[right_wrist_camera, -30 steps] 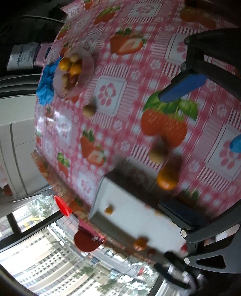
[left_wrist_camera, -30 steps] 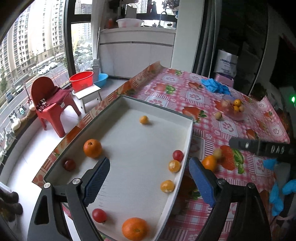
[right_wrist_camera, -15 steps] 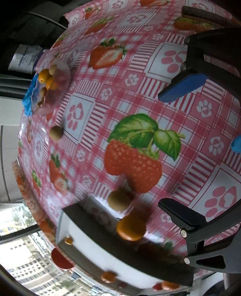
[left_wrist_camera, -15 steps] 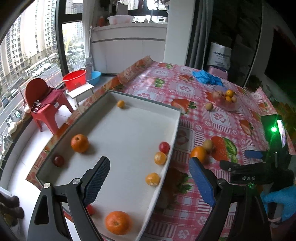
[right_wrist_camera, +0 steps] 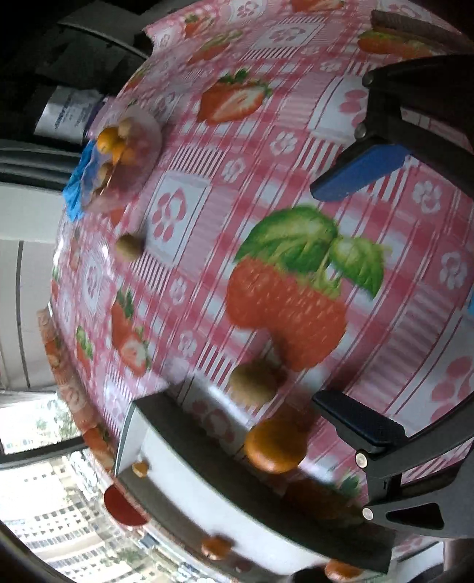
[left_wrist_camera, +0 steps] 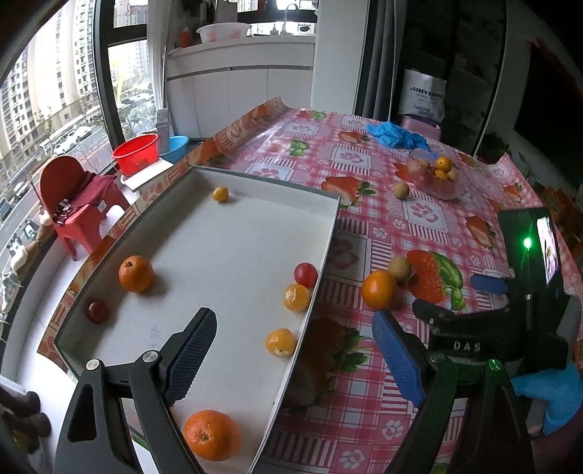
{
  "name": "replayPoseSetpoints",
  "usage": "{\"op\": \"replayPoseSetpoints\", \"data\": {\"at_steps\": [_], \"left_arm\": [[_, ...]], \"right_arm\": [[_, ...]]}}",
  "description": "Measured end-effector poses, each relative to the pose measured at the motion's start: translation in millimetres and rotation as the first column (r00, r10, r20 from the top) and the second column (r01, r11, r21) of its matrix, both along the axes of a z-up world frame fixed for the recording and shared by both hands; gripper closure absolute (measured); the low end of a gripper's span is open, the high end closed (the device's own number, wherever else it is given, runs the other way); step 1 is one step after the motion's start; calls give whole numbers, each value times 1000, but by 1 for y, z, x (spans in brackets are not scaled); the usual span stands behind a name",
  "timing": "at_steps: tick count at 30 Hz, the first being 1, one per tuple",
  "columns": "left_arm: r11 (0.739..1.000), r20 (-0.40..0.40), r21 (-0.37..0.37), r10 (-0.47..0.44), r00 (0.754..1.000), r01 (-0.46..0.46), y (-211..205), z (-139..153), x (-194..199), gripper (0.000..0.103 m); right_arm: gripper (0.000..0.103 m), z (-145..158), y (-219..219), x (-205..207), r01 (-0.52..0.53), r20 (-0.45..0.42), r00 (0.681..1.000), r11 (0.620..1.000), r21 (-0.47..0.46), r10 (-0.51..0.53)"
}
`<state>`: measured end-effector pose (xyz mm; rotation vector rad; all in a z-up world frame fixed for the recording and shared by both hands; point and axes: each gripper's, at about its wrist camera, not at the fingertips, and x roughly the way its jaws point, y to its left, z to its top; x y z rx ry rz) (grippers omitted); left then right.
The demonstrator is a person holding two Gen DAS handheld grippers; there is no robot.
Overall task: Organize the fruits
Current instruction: 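Move both grippers back over the fruits on the tablecloth, then close the right gripper on a brown kiwi while the left gripper closes on a mandarin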
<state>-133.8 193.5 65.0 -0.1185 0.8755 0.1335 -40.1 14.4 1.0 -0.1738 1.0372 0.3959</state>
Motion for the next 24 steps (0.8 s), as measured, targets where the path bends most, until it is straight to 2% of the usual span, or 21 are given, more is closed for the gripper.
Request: {"op": "replayPoseSetpoints", "data": {"at_steps": [4, 7, 9, 10, 12, 13, 17, 22, 24], "left_arm": [[1000, -3, -2, -5, 1000, 5, 1, -2, -5, 15], [1000, -8, -3, -24, 1000, 24, 1, -4, -7, 15], [999, -8, 0, -41, 999, 41, -2, -4, -9, 15], [999, -8, 3, -53, 999, 53, -5, -5, -9, 15], [997, -11, 11, -70, 997, 70, -9, -6, -9, 15], [997, -14, 13, -76, 997, 76, -11, -7, -9, 15], [995, -29, 6, -99, 995, 99, -21, -11, -5, 15], [992, -67, -9, -126, 990, 126, -43, -23, 3, 15], [992, -68, 38, -121, 990, 124, -54, -26, 7, 15]], "right_arm": [[7, 5, 17, 1, -52, 19, 998, 999, 10, 52], [18, 7, 28, 4, -72, 31, 997, 997, 0, 72], [34, 8, 31, 6, -77, 48, 996, 997, -14, 78], [39, 9, 32, 6, -80, 58, 995, 997, -20, 81], [65, 12, 32, 6, -87, 67, 994, 996, -9, 87], [74, 13, 29, 6, -87, 64, 994, 996, 7, 87], [74, 11, 17, 17, -58, 44, 998, 997, 58, 55], [74, 12, -23, 8, -14, 29, 1000, 996, 89, 11], [74, 12, -34, 3, 2, 29, 1000, 995, 97, -5]]}}
